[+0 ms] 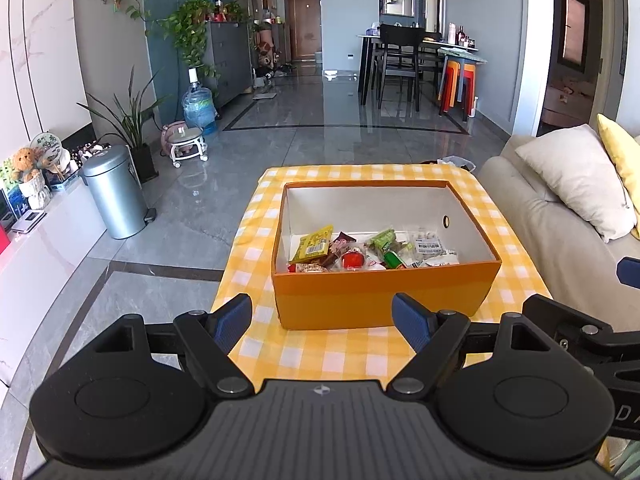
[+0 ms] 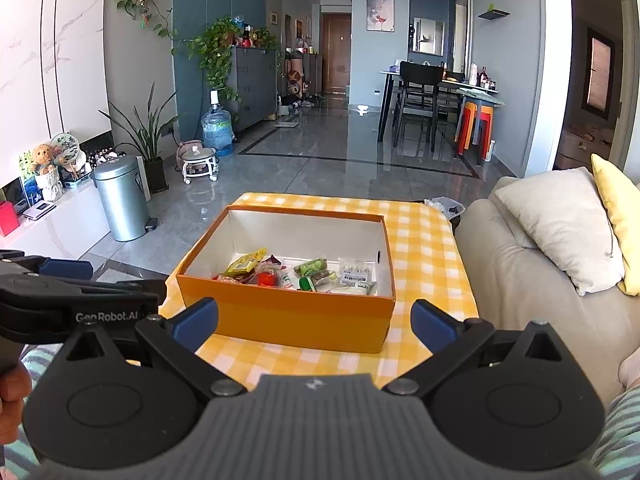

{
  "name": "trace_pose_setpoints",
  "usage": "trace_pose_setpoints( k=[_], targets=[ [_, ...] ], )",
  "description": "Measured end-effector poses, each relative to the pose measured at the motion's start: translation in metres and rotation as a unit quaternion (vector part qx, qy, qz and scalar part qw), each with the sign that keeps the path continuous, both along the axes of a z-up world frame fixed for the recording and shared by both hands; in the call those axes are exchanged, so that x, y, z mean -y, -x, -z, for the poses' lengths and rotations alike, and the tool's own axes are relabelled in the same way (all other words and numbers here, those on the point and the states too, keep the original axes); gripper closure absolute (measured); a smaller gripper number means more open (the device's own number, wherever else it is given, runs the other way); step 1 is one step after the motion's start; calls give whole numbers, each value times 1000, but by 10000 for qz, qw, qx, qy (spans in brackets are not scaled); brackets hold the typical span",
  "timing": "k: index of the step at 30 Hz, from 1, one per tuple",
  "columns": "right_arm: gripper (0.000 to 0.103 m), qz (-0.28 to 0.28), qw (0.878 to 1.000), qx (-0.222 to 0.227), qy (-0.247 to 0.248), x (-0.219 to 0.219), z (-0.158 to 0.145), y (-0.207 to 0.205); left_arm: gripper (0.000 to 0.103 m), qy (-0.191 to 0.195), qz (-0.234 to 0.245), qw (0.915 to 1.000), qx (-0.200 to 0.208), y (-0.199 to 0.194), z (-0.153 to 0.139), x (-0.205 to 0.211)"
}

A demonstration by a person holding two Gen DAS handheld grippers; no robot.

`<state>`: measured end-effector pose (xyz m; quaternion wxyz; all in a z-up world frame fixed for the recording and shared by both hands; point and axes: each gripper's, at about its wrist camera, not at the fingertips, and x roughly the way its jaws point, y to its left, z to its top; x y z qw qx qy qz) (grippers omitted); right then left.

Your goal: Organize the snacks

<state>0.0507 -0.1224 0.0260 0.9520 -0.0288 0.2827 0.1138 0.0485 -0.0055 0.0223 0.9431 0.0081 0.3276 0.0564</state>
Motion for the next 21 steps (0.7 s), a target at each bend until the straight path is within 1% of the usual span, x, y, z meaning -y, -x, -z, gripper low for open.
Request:
trace_pose_setpoints(
  k=[21],
  targets=[
    [4, 103, 9999, -57, -82, 3, 1, -1, 10, -29, 54, 10000, -9, -2, -1, 6]
  ],
)
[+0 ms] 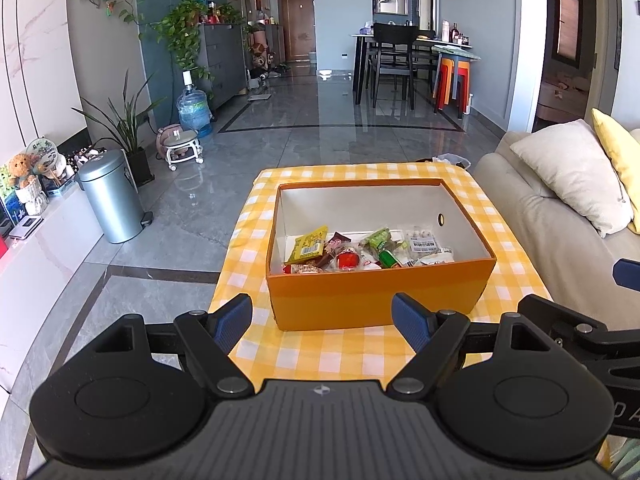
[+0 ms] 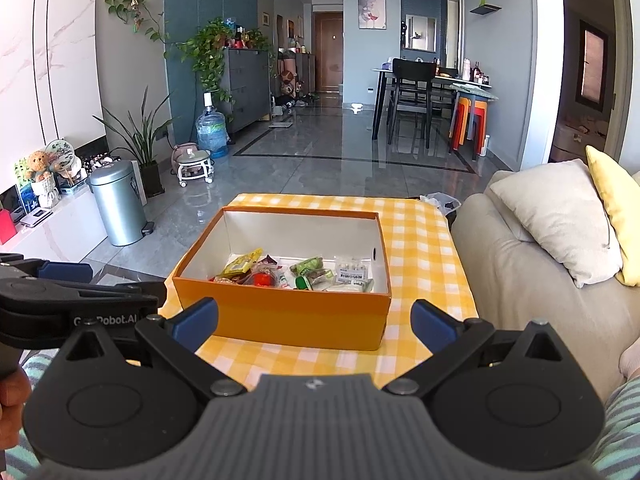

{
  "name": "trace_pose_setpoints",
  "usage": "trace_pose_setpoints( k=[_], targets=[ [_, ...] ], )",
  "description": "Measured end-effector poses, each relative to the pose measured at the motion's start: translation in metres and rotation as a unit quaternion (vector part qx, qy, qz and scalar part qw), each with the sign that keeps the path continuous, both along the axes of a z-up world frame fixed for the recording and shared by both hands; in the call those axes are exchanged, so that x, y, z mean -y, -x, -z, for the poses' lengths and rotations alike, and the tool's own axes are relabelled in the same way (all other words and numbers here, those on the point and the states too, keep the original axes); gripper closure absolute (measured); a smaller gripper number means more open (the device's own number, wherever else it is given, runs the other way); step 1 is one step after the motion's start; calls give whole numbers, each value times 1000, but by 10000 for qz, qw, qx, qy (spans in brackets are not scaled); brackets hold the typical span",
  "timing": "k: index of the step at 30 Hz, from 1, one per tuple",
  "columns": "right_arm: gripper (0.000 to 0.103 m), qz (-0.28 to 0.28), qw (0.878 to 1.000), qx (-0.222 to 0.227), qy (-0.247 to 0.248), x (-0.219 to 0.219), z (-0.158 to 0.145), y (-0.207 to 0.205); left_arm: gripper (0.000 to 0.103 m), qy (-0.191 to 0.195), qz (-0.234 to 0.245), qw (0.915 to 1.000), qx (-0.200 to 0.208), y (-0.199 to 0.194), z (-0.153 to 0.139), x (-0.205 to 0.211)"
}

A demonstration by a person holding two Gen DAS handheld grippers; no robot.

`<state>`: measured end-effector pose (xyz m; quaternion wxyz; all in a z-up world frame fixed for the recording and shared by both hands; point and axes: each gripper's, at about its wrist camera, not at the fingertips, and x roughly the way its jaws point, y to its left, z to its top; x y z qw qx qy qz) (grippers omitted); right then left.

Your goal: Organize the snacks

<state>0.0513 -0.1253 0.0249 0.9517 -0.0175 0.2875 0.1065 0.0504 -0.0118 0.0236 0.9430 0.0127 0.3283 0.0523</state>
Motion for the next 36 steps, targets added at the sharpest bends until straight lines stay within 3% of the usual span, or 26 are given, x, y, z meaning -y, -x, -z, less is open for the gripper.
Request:
trace_pose_setpoints(
  k=[36],
  targets=[
    [4, 49, 9998, -93, -151, 1, 6, 2, 10, -41, -7, 10000, 2, 1, -2, -2]
  ],
)
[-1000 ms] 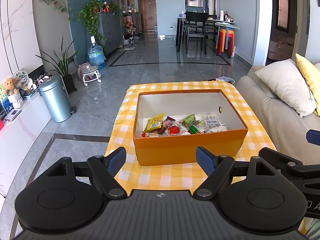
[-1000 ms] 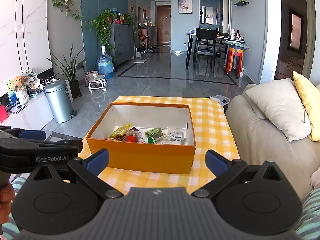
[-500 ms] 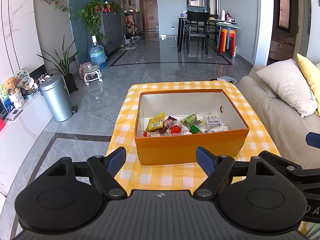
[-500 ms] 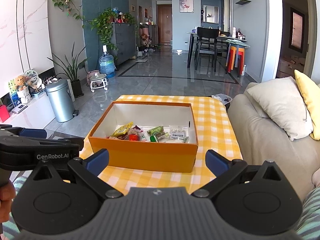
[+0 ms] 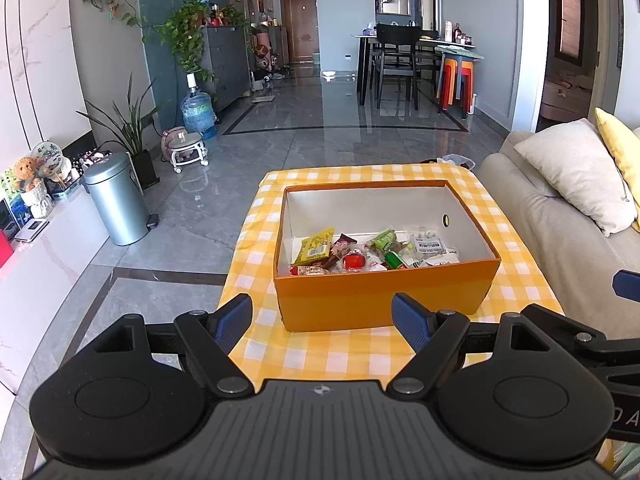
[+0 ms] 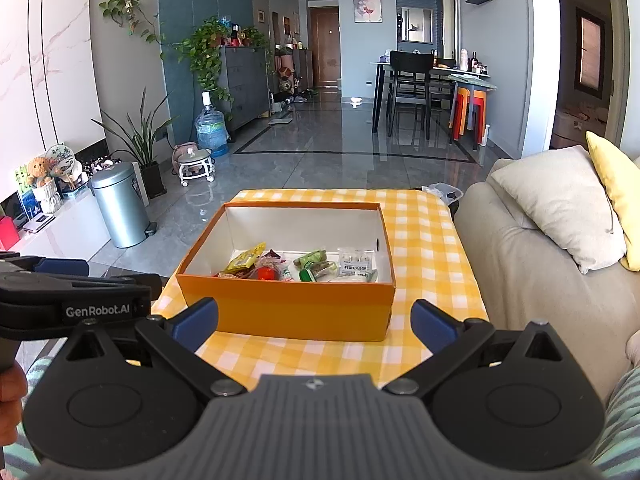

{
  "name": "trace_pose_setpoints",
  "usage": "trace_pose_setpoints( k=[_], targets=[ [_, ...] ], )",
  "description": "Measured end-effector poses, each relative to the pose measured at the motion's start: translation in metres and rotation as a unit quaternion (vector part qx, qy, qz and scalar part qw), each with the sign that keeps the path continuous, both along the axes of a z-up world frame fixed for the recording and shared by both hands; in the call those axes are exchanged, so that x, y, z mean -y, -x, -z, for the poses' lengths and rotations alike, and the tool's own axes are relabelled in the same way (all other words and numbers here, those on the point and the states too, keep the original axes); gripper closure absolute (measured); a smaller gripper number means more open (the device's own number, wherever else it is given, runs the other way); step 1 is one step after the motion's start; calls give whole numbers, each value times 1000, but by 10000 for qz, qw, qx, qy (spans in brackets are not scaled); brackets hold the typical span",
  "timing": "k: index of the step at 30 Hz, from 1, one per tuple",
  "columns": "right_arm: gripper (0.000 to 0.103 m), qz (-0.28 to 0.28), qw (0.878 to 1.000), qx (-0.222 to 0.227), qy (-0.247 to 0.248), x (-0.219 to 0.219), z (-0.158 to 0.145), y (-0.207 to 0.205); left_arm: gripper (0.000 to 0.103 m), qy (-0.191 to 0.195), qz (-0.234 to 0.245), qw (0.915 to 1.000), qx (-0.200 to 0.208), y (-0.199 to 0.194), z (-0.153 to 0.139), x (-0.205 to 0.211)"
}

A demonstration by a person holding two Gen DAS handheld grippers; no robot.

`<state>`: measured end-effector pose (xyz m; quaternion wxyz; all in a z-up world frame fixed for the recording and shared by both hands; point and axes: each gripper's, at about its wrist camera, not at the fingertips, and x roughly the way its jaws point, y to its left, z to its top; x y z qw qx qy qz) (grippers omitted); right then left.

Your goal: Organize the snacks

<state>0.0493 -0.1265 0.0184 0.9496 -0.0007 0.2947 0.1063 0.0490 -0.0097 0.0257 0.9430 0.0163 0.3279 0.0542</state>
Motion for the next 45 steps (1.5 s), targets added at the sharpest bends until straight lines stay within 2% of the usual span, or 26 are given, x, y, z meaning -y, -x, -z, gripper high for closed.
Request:
trace_pose_setpoints(
  k=[14, 23, 45],
  targets=[
    [4, 98, 9999, -74, -25, 2, 1, 2, 10, 18, 2, 10000, 0, 0, 0, -2],
    [4, 306, 9993, -158, 137, 4, 2, 0, 10, 25, 11, 10000, 0, 2, -1, -3],
    [4, 294, 9985, -362, 271, 6, 7, 2, 10, 96, 55, 9999, -112, 5, 3, -6]
  ],
)
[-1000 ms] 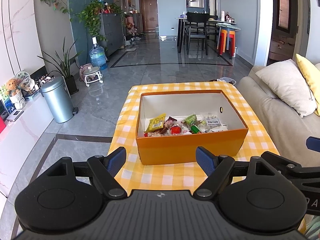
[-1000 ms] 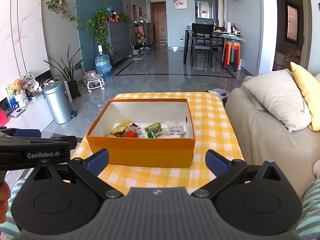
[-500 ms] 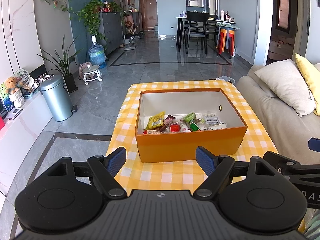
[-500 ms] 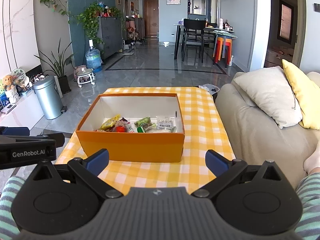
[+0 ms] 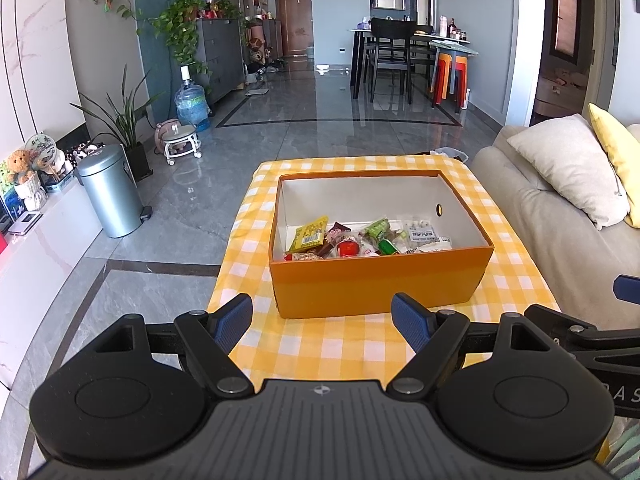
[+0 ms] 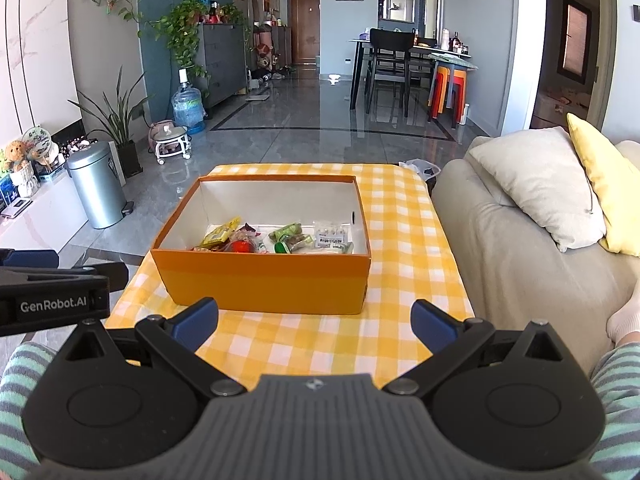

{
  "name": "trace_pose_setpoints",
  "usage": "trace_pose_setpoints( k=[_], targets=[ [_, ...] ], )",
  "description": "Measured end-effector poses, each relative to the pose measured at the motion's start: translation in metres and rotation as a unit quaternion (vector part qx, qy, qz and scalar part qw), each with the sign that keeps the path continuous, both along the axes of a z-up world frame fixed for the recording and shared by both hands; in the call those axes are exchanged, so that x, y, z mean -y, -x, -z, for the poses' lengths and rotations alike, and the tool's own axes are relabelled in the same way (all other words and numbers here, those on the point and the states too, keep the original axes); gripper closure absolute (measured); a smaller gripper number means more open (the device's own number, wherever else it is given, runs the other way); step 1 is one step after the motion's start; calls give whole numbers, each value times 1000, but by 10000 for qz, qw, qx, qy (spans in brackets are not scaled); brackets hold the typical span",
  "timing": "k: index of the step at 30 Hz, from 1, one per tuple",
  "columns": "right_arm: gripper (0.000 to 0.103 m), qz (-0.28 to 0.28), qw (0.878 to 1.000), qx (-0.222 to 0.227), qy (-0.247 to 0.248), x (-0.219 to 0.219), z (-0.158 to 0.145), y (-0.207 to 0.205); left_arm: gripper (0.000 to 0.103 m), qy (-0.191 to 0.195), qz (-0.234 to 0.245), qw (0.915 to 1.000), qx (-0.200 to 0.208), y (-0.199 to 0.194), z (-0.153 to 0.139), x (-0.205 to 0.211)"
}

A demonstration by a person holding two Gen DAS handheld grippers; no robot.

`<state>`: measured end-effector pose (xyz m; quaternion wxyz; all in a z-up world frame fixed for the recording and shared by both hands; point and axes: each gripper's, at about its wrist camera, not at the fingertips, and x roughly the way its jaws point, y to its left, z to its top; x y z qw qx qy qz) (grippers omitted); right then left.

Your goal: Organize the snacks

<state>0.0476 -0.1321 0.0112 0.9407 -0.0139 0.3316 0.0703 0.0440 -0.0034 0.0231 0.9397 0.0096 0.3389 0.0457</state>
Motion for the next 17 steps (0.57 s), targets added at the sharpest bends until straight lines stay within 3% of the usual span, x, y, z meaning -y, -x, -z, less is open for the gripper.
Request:
trace_pose_setpoints(
  k=[17],
  targets=[
    [4, -2, 10000, -81, 19, 1, 4, -4, 12, -4, 52, 10000, 27, 2, -1, -4]
  ],
)
